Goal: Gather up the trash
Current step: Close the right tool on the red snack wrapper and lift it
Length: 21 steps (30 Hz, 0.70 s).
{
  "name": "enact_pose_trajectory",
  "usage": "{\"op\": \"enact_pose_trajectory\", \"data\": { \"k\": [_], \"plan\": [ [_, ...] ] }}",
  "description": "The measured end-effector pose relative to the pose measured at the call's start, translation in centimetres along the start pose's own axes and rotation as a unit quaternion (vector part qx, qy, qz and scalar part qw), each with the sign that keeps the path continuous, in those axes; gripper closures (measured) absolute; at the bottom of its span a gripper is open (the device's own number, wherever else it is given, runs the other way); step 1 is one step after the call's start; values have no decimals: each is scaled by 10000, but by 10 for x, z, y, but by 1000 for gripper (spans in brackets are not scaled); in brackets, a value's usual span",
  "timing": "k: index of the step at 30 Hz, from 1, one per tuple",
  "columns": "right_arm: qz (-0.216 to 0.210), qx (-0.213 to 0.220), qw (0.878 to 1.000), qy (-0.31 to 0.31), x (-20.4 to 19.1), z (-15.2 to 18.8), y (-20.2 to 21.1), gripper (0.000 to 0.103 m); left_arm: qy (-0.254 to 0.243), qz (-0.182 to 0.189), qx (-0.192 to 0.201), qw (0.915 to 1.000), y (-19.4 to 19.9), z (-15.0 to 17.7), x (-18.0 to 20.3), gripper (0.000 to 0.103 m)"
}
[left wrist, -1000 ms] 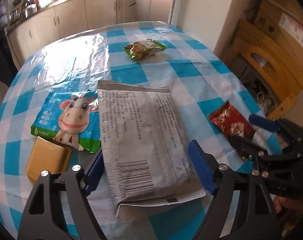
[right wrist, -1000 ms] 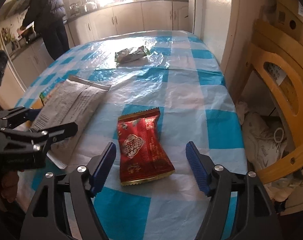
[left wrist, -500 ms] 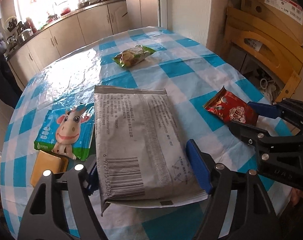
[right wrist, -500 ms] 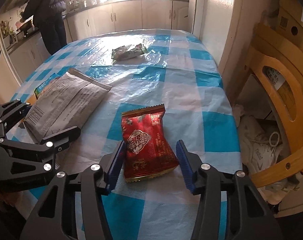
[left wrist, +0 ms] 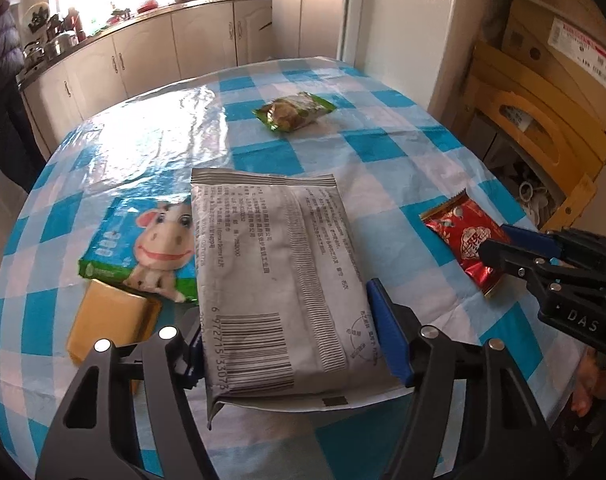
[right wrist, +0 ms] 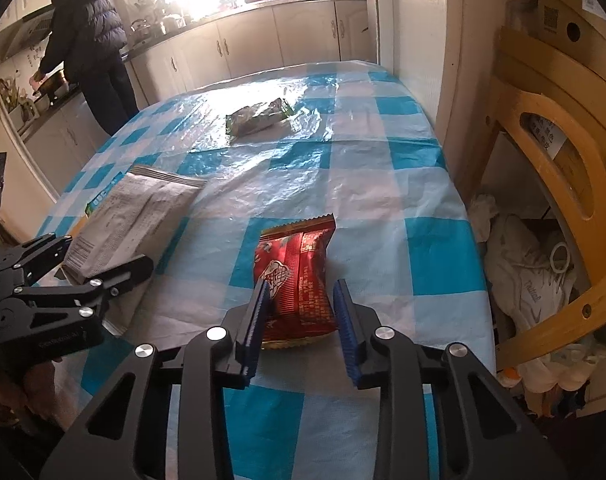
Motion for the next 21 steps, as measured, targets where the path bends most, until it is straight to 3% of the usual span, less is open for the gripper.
{"op": "enact_pose_trajectory", "data": {
  "k": [13, 17, 21],
  "plan": [
    [-71, -73, 9999, -40, -9, -3, -3, 65, 256, 113, 205, 9994, 26, -8, -21, 35],
    [-132, -127, 9998, 1, -15, -6, -11, 45, 297, 107, 230, 9992, 30, -8, -26, 35],
    [78, -161, 9994, 293, -23, -10, -18, 45, 329, 125, 257, 9991, 33, -8, -30, 35]
  ]
}}
Point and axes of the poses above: each gripper's, at about its wrist camera, not at the fingertips, and y roughly against the way its jaws point, x to its right, z to its underside, the point moved 6 cm from there along -y, roughly the way its jaws point, and after that the axes turned 15 degrees about y, right-handed, at the moved point
